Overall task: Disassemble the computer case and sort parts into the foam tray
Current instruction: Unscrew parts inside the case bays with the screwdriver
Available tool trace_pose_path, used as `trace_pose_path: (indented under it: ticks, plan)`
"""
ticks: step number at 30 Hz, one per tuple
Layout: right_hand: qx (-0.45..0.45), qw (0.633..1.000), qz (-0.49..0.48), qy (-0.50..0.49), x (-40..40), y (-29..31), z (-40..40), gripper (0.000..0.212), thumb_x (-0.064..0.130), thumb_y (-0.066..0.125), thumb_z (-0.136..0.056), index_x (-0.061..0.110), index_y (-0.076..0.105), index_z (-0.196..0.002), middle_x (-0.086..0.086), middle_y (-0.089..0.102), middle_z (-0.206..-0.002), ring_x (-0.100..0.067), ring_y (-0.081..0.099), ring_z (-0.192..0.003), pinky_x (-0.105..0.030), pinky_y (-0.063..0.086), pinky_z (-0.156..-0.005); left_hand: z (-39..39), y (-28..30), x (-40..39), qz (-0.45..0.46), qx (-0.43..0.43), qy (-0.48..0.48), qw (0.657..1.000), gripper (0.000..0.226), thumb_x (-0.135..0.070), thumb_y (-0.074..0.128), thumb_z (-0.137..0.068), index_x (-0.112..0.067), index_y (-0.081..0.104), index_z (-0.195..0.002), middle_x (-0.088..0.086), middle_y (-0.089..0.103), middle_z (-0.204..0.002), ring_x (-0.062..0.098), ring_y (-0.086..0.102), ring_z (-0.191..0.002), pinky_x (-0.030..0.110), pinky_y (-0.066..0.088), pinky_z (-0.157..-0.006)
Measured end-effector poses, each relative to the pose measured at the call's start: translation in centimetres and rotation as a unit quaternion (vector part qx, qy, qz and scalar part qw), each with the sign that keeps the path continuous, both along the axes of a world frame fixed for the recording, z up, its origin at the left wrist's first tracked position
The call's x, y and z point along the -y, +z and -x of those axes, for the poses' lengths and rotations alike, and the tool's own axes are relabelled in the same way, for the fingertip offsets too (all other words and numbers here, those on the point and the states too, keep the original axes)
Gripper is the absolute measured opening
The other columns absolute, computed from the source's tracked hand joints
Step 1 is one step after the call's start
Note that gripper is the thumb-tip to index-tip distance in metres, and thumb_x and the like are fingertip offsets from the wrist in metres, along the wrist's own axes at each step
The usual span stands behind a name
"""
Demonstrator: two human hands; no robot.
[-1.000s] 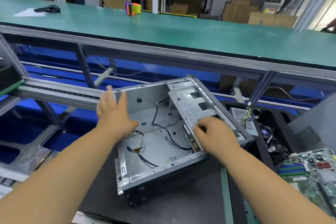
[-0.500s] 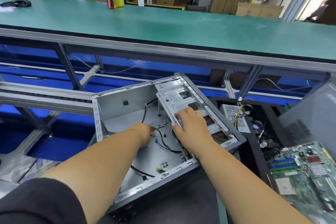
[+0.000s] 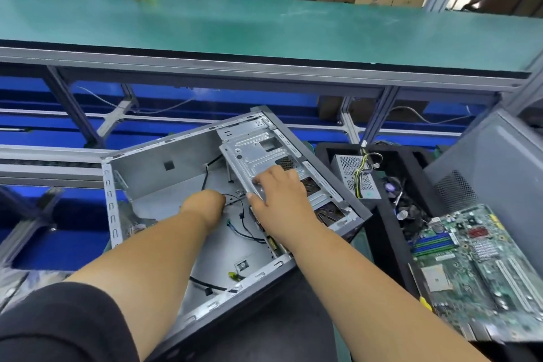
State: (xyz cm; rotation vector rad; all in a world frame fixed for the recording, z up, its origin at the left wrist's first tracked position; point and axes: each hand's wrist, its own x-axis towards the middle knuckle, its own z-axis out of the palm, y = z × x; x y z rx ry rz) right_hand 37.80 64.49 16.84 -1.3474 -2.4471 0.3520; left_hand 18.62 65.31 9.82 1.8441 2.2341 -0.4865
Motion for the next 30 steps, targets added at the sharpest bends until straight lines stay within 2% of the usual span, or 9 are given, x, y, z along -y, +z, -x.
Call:
trace_pose_path:
  ticks: [3,8,11,13,16,21,24,27,30]
  plan:
    - [-0.002,1.000,-0.002,-0.001,0.0,-0.1,0.0,0.038,0.045,0.046,-0.099,0.019,0.055,-0.125,0.001,0.047,-0.127,-0.023,0.038,-0.111,-0.039,0.038,-0.096,-0.1,-0.2,0.0,0.007,-0.006,-0.003,1.000,0.020,-0.002,0.049,-0.087,-0.019,0.059,-0.093,0.003,0.061,-0.096,0.027,0.061,-0.090,0.038,0.055,-0.080]
    - [-0.008,1.000,0.000,-0.001,-0.1,-0.3,0.1,0.037,0.045,0.047,-0.099,0.019,0.055,-0.124,0.002,0.047,-0.126,-0.022,0.038,-0.109,-0.039,0.039,-0.094,-0.6,1.8,0.2,0.064,0.000,0.008,0.998,0.016,-0.012,0.058,-0.089,-0.017,0.065,-0.103,0.003,0.062,-0.101,0.026,0.061,-0.097,0.036,0.053,-0.082]
    - [-0.017,1.000,0.011,0.001,-0.1,-0.2,0.0,0.037,0.045,0.046,-0.099,0.020,0.056,-0.124,0.002,0.047,-0.127,-0.022,0.038,-0.110,-0.039,0.037,-0.095,-0.5,4.8,0.8,0.038,0.061,0.017,0.997,0.021,-0.022,0.057,-0.092,-0.013,0.068,-0.107,0.006,0.067,-0.107,0.025,0.061,-0.098,0.032,0.049,-0.081]
    - [-0.028,0.999,0.021,0.002,-0.1,-0.1,0.0,0.035,0.043,0.047,-0.099,0.021,0.057,-0.124,0.003,0.048,-0.126,-0.021,0.039,-0.110,-0.039,0.037,-0.096,-0.4,7.2,1.6,-0.011,0.159,0.054,0.986,0.023,-0.026,0.057,-0.094,-0.011,0.070,-0.106,0.007,0.069,-0.106,0.024,0.061,-0.096,0.030,0.048,-0.082]
    - [-0.090,0.995,0.043,-0.015,0.0,0.5,-0.2,0.027,0.038,0.053,-0.097,0.024,0.063,-0.118,0.005,0.056,-0.119,-0.021,0.046,-0.111,-0.040,0.039,-0.098,-0.5,10.5,3.3,-0.094,0.365,0.131,0.917,0.018,-0.030,0.063,-0.093,-0.014,0.071,-0.091,0.001,0.071,-0.085,0.015,0.062,-0.079,0.026,0.049,-0.069]
    - [-0.287,0.954,0.082,-0.005,0.9,2.6,-0.9,0.014,0.034,0.072,-0.085,0.037,0.068,-0.099,0.019,0.066,-0.099,-0.003,0.058,-0.095,-0.043,0.046,-0.095,-2.9,14.2,5.5,-0.138,0.612,0.205,0.751,0.014,-0.022,0.062,-0.094,-0.016,0.067,-0.083,-0.006,0.066,-0.069,0.007,0.059,-0.065,0.024,0.042,-0.064]
    - [-0.335,0.938,0.091,0.015,1.3,4.3,-1.9,0.011,0.036,0.076,-0.081,0.040,0.068,-0.088,0.021,0.068,-0.088,-0.003,0.061,-0.086,-0.044,0.050,-0.090,-4.8,15.1,6.1,-0.129,0.645,0.199,0.727,0.014,-0.023,0.063,-0.094,-0.016,0.067,-0.082,-0.004,0.064,-0.070,0.006,0.058,-0.064,0.023,0.040,-0.063]
    - [-0.360,0.927,0.100,0.020,1.2,5.6,-3.8,0.010,0.028,0.077,-0.081,0.035,0.071,-0.082,0.021,0.068,-0.082,-0.004,0.062,-0.080,-0.044,0.052,-0.087,-7.1,15.5,6.2,-0.135,0.670,0.204,0.701,0.016,-0.025,0.065,-0.093,-0.017,0.066,-0.078,-0.005,0.061,-0.068,0.006,0.057,-0.062,0.021,0.041,-0.062]
    - [-0.358,0.930,0.085,0.006,0.9,6.0,-6.7,0.012,0.027,0.079,-0.079,0.034,0.070,-0.077,0.021,0.067,-0.078,-0.004,0.061,-0.076,-0.043,0.052,-0.085,-9.8,15.8,5.8,-0.133,0.675,0.196,0.699,0.019,-0.024,0.066,-0.092,-0.017,0.066,-0.074,-0.005,0.062,-0.066,0.006,0.056,-0.059,0.021,0.041,-0.061]
